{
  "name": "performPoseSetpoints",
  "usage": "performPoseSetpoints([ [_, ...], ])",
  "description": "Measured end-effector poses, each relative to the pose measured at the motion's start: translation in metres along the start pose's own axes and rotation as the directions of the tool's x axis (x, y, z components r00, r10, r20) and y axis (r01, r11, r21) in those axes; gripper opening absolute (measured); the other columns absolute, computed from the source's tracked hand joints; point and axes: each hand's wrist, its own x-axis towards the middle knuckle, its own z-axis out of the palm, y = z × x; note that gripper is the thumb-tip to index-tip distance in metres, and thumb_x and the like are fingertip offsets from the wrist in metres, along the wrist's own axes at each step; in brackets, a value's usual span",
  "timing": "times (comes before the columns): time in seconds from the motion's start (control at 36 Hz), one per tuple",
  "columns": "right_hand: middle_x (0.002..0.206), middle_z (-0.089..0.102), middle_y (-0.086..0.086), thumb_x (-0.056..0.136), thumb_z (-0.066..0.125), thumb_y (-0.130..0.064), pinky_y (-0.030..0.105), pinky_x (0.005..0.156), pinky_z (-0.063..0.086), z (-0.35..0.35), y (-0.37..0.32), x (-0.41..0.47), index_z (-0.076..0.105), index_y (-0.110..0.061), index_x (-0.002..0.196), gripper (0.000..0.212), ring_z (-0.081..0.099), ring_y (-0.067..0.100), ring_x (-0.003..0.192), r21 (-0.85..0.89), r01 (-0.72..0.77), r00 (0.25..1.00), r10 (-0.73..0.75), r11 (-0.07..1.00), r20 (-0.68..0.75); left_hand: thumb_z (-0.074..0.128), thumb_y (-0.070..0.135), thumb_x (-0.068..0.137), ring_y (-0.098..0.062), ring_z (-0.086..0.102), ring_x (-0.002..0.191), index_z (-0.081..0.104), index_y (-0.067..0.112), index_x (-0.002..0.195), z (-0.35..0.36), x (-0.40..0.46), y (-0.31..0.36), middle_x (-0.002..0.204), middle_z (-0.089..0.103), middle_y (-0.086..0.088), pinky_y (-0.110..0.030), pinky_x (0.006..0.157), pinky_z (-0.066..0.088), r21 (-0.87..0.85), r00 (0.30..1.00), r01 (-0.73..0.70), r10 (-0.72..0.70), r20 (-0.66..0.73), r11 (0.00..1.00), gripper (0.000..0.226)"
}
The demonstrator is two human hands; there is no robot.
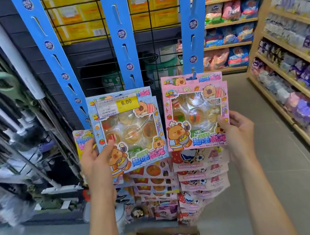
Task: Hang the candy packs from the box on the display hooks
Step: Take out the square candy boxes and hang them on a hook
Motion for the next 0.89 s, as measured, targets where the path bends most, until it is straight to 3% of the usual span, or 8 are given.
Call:
performPoseSetpoints([
  [0.25, 0.105, 0.074, 0.006, 0.095, 0.065, -0.013, 0.043, 0.083, 0.060, 0.007, 0.028, -0.001, 0.068, -0.014, 0.111, 0.017, 0.072, 0.025, 0.100, -0.065, 0.015, 0.999, -0.017, 0.998, -0.036, 0.064, 0.009, 0.093, -0.019, 0.063, 0.086, 0.063, 0.005, 0.122, -0.007, -0.006, 0.009, 0.099, 0.070, -0.004, -0.036, 0.085, 0.052, -0.062, 0.999, -0.039, 0.039, -0.001, 0.997, 0.029],
  [0.39, 0.118, 0.051, 0.003, 0.084, 0.077, -0.012, 0.000, 0.076, 0.040, 0.013, 0.021, -0.022, 0.056, -0.019, 0.118, 0.041, 0.050, -0.013, 0.093, -0.250, 0.223, 0.938, -0.278, 0.942, -0.208, 0.064, 0.012, 0.093, -0.026, 0.061, 0.091, 0.061, 0.006, 0.126, 0.001, -0.007, 0.026, 0.104, 0.068, -0.009, -0.050, 0.092, 0.049, -0.143, 0.997, -0.045, 0.053, 0.055, 0.989, 0.034],
  [0.53, 0.106, 0.069, 0.004, 0.097, 0.057, -0.032, 0.024, 0.075, 0.056, 0.019, -0.009, -0.039, 0.058, -0.016, 0.123, 0.031, 0.068, 0.014, 0.093, 0.050, 0.290, 0.948, -0.294, 0.956, 0.121, 0.065, 0.013, 0.092, -0.017, 0.068, 0.083, 0.063, 0.009, 0.119, 0.040, -0.011, 0.033, 0.092, 0.073, 0.003, -0.038, 0.081, 0.056, -0.153, 0.982, -0.033, 0.061, 0.177, 0.988, 0.027],
  [0.58, 0.106, 0.072, -0.008, 0.093, 0.054, -0.035, 0.021, 0.073, 0.056, 0.022, -0.014, -0.041, 0.059, -0.021, 0.121, 0.031, 0.070, 0.011, 0.095, 0.082, 0.256, 0.936, -0.268, 0.963, 0.228, 0.065, 0.013, 0.092, -0.018, 0.071, 0.082, 0.064, 0.013, 0.114, 0.061, -0.016, 0.034, 0.093, 0.075, -0.001, -0.037, 0.075, 0.058, -0.120, 0.972, -0.021, 0.048, 0.228, 0.992, 0.022],
  [0.64, 0.110, 0.072, -0.016, 0.096, 0.059, -0.032, 0.015, 0.074, 0.054, 0.022, -0.017, -0.042, 0.059, -0.025, 0.123, 0.028, 0.069, 0.004, 0.101, 0.087, 0.257, 0.942, -0.270, 0.962, 0.199, 0.065, 0.015, 0.093, -0.026, 0.072, 0.087, 0.063, 0.016, 0.114, 0.081, -0.019, 0.035, 0.098, 0.076, -0.007, -0.045, 0.078, 0.060, -0.102, 0.962, -0.001, 0.029, 0.270, 0.995, 0.021],
  [0.75, 0.122, 0.069, 0.006, 0.098, 0.058, -0.021, 0.022, 0.066, 0.057, 0.016, -0.020, -0.033, 0.055, -0.012, 0.136, 0.039, 0.072, 0.018, 0.100, 0.102, 0.212, 0.968, -0.223, 0.972, 0.114, 0.064, 0.021, 0.094, -0.018, 0.073, 0.088, 0.063, 0.021, 0.116, 0.111, -0.020, 0.035, 0.100, 0.075, -0.003, -0.038, 0.079, 0.060, -0.053, 0.942, -0.027, 0.044, 0.334, 0.998, 0.022],
  [0.83, 0.112, 0.072, 0.004, 0.099, 0.058, -0.019, 0.023, 0.063, 0.057, 0.008, -0.024, -0.025, 0.057, -0.014, 0.133, 0.034, 0.073, 0.015, 0.094, 0.088, 0.214, 0.971, -0.222, 0.973, 0.086, 0.062, 0.025, 0.095, -0.017, 0.070, 0.089, 0.062, 0.031, 0.114, 0.122, -0.019, 0.032, 0.102, 0.073, -0.003, -0.028, 0.077, 0.058, -0.015, 0.930, -0.036, 0.039, 0.366, 0.999, 0.020],
  [0.89, 0.103, 0.073, 0.000, 0.099, 0.059, -0.018, 0.023, 0.061, 0.057, 0.005, -0.027, -0.022, 0.061, -0.017, 0.125, 0.027, 0.074, 0.016, 0.090, 0.070, 0.237, 0.968, -0.242, 0.969, 0.071, 0.060, 0.028, 0.097, -0.020, 0.071, 0.096, 0.061, 0.031, 0.122, 0.125, -0.018, 0.030, 0.108, 0.073, -0.002, -0.035, 0.084, 0.059, 0.003, 0.919, -0.004, 0.003, 0.394, 1.000, 0.026],
])
